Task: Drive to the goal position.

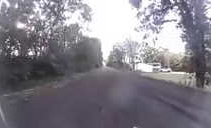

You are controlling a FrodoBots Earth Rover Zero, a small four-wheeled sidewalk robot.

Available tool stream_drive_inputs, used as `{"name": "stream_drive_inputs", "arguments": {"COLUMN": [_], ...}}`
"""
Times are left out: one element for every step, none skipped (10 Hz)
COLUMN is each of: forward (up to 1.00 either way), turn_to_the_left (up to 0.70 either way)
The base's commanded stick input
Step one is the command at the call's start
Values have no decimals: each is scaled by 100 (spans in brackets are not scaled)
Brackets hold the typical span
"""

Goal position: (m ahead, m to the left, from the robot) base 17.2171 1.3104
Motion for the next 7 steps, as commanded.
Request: {"name": "stream_drive_inputs", "arguments": {"forward": [70, 70, 70, 70, 70, 70, 70], "turn_to_the_left": [0, 0, 0, 0, 0, 0, 0]}}
